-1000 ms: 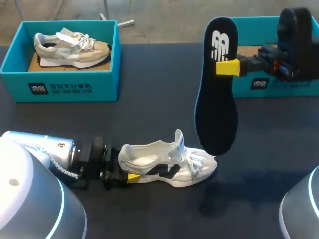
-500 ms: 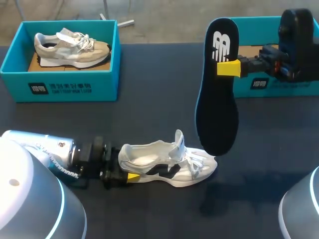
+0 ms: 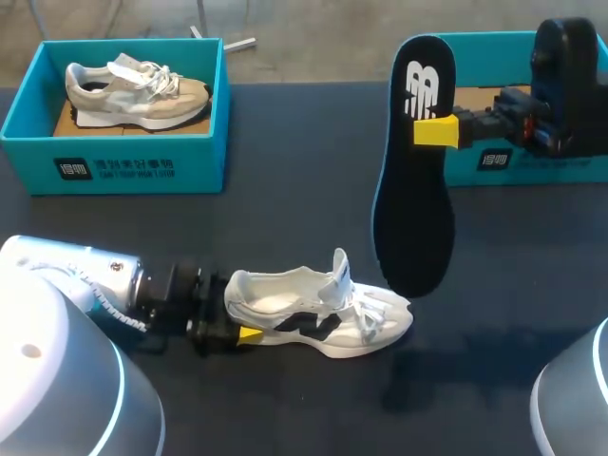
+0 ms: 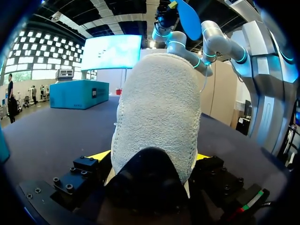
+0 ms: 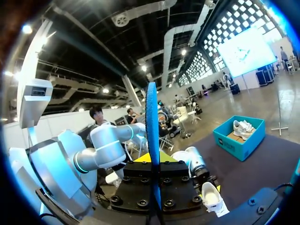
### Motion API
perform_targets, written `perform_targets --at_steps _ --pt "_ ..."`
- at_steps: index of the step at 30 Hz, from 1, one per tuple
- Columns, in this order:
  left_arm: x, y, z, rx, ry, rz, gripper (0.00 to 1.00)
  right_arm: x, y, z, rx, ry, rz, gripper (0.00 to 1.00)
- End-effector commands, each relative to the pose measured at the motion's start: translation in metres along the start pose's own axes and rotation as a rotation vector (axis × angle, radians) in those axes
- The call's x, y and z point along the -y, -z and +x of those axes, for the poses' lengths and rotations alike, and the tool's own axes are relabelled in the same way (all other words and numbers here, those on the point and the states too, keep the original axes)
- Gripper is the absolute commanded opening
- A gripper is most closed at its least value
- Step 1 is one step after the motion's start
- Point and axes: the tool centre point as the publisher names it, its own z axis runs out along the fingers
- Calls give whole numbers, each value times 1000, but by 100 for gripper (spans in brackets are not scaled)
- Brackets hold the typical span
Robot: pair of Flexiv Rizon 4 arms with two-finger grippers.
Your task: Take the shoe out of the shoebox, open the shoe tongue, remove and reinsert the insole, then place the shoe into the shoebox
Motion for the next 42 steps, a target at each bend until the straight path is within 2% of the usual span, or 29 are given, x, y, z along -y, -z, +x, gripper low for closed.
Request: perform_targets --at_steps 1,16,22,27,35,42 --pt "3 2 -5 -5 -2 -57 100 0 -2 -1 0 -2 2 0" --pt "2 16 -7 -56 -9 -188 100 0 -2 -1 0 -2 2 0" --pt "4 21 -4 -66 -29 -278 100 0 -2 -1 0 -2 2 0" --pt "3 26 -2 -60 -35 -394 100 0 -2 -1 0 -2 2 0" --pt "7 43 2 -51 -43 -503 100 0 -2 -1 0 -2 2 0" --pt "5 57 2 -56 -52 -638 100 0 -2 -1 0 -2 2 0"
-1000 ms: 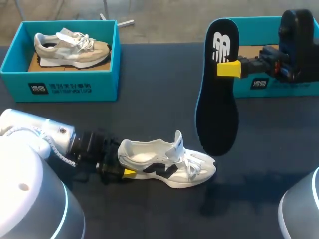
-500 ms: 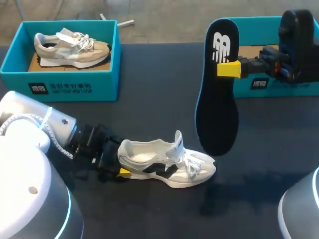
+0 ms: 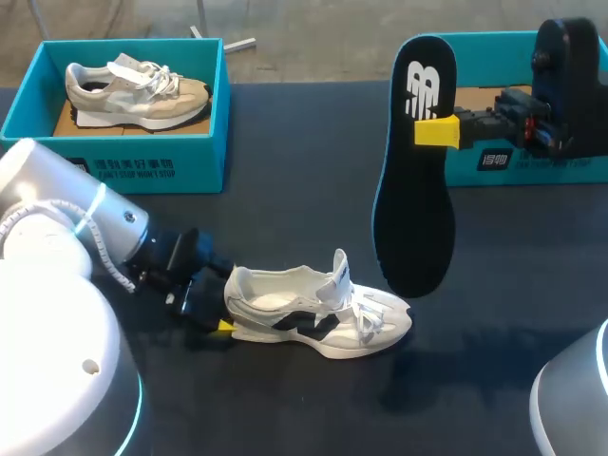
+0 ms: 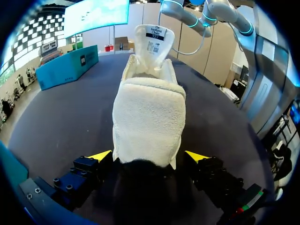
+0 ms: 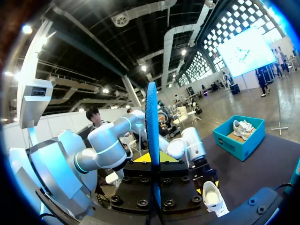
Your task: Take the shoe out of the shoebox, open the shoe tongue, remove and reinsert the insole, then place the shoe into the shoebox
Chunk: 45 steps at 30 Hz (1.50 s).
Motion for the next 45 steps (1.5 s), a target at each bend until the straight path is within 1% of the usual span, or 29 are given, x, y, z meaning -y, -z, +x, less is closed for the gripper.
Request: perform_targets --at_steps 1,4,6,19,20,21,22,25,26,29,30,33,38,41,45 --pt "0 13 2 -9 11 -139 100 0 -3 -2 -1 -1 2 0" --pt "-4 19 0 -41 33 -192 100 0 -3 -2 -1 -1 2 0" --pt "-7 23 -4 -63 50 -242 100 0 -3 -2 -1 -1 2 0" --pt "-7 23 -4 -63 50 -242 100 0 -3 -2 -1 -1 2 0" --pt "-5 22 -2 -43 39 -279 100 0 -3 -2 -1 -1 2 0" --pt "-2 20 -3 -4 58 -355 100 0 -3 -2 -1 -1 2 0" --pt "1 19 -4 21 39 -410 100 0 -3 -2 -1 -1 2 0" --pt "9 22 -7 48 8 -535 100 0 -3 -2 -1 -1 2 0" --pt "11 23 -8 61 9 -566 100 0 -3 -2 -1 -1 2 0" --pt "15 24 -15 32 36 -623 100 0 -3 -2 -1 -1 2 0" --pt "17 22 -15 17 29 -668 100 0 -3 -2 -1 -1 2 0" --pt "17 19 -14 -11 0 -751 100 0 -3 -2 -1 -1 2 0" --pt "14 18 -12 -37 -22 -846 100 0 -3 -2 -1 -1 2 0" --pt "14 17 -11 -19 -39 -876 100 0 -3 -2 -1 -1 2 0" --pt "15 19 -9 2 -40 -893 100 0 -3 -2 -1 -1 2 0"
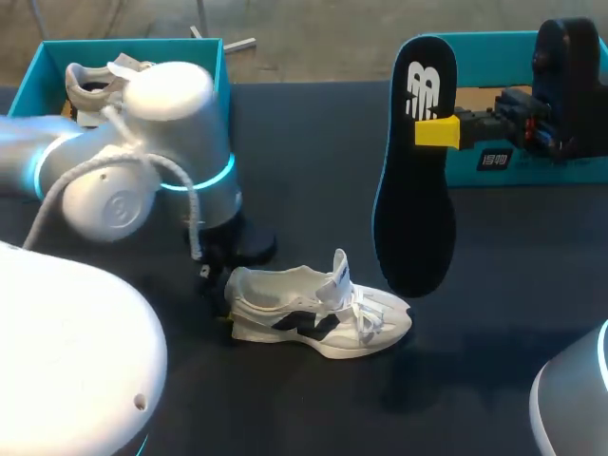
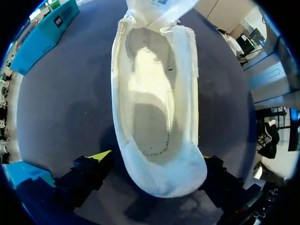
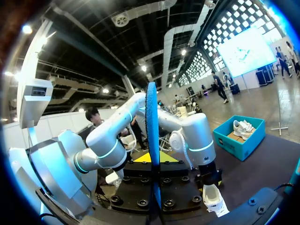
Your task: Take the shoe out of the shoebox, open the shoe tongue, remove and reinsert the insole, then place the shoe into the shoebox
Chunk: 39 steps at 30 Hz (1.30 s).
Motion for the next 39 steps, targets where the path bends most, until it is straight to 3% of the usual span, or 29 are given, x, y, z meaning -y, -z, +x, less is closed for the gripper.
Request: perform_targets --at_steps 1,27,39 --pt "3 3 4 13 16 -192 100 -1 -3 -3 -1 -2 3 0" --pt "-6 16 12 64 62 -150 100 -1 -3 -3 -1 -2 3 0" --pt "13 60 1 77 73 -82 100 -1 -3 -3 -1 -2 3 0"
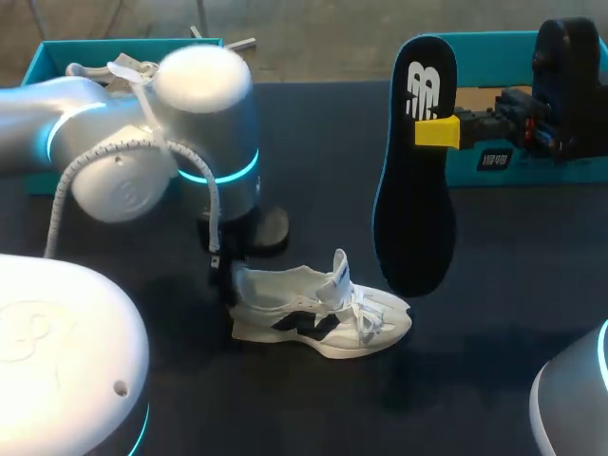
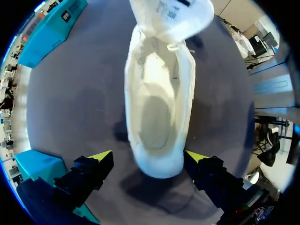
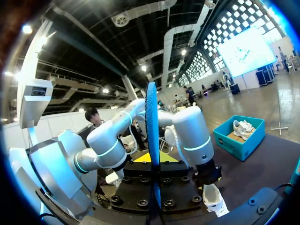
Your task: Take the shoe out of the shoebox, open the shoe tongue, remove and reinsert the insole, then place the shoe into the shoebox
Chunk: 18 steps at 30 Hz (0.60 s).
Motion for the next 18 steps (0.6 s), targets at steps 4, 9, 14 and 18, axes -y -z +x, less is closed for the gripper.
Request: perform_targets --at_steps 4,9,14,18 --pt "13 29 -6 38 -8 2 100 -1 -3 -3 -1 -2 3 0" --pt "24 35 -12 31 -11 32 100 -1 -3 -3 -1 -2 3 0" --pt "39 33 -17 45 -26 45 100 -1 -3 -3 -1 -2 3 0" --pt "54 27 -21 61 -41 54 100 -1 -3 -3 -1 -2 3 0"
